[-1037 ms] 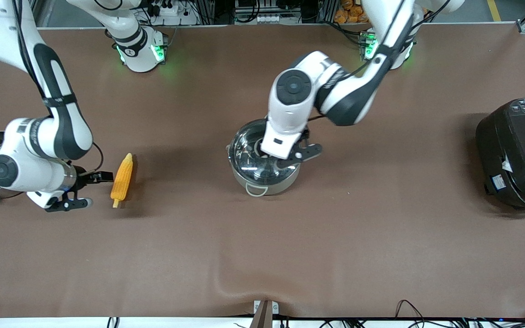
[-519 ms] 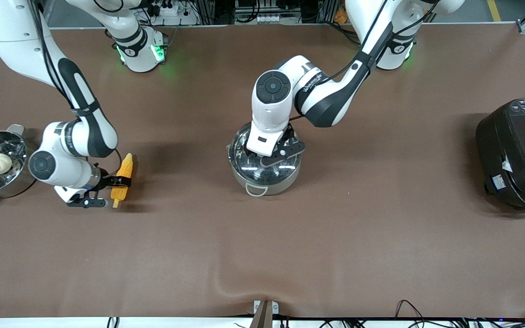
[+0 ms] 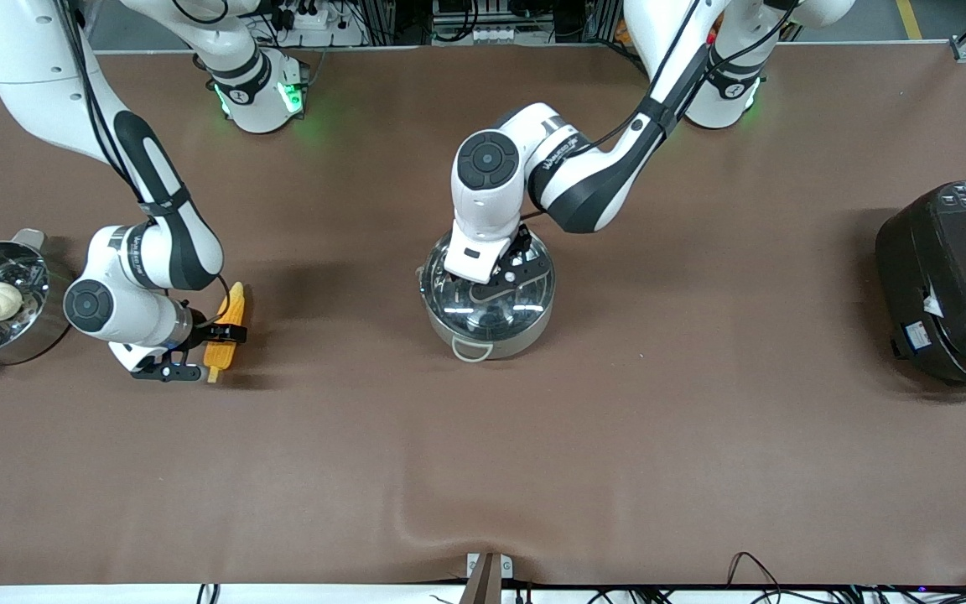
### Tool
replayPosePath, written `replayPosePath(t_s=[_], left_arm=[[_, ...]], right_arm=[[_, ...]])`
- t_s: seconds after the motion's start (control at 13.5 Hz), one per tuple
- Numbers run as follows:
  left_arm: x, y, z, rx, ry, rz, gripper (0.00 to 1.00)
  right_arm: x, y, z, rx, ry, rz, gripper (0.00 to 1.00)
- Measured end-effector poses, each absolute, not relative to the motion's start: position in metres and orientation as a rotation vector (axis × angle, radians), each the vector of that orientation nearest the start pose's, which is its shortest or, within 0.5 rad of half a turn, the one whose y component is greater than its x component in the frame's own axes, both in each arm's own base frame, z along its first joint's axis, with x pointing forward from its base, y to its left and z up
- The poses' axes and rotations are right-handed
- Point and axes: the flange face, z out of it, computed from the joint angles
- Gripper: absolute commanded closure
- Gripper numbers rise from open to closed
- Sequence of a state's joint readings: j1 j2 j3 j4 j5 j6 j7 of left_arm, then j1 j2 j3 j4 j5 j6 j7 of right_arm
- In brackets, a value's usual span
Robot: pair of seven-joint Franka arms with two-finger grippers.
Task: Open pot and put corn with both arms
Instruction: 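Grasp the lid knob with the left gripper while the right gripper grasps the corn, then lift the glass lid off the pot and set it beside the pot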
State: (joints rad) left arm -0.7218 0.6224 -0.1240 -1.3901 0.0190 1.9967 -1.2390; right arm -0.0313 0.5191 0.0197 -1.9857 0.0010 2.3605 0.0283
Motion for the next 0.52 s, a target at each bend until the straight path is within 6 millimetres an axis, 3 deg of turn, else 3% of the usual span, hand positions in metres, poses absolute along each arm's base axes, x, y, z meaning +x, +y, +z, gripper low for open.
replayPosePath(t_s=[0.22, 0.52], left_arm=[[0.4893, -0.5281, 0.3449, -3.093, -0.634, 0.086, 0.5], [0.4888, -0.529, 0.3427, -3.091, -0.631, 0.088, 1.0]], right_arm=[[0.5948, -0.0072, 0.1883, -3.124, 0.067, 0.225, 1.0], [0.5955, -0.0068, 0.1895, -3.124, 0.066, 0.221, 1.0]])
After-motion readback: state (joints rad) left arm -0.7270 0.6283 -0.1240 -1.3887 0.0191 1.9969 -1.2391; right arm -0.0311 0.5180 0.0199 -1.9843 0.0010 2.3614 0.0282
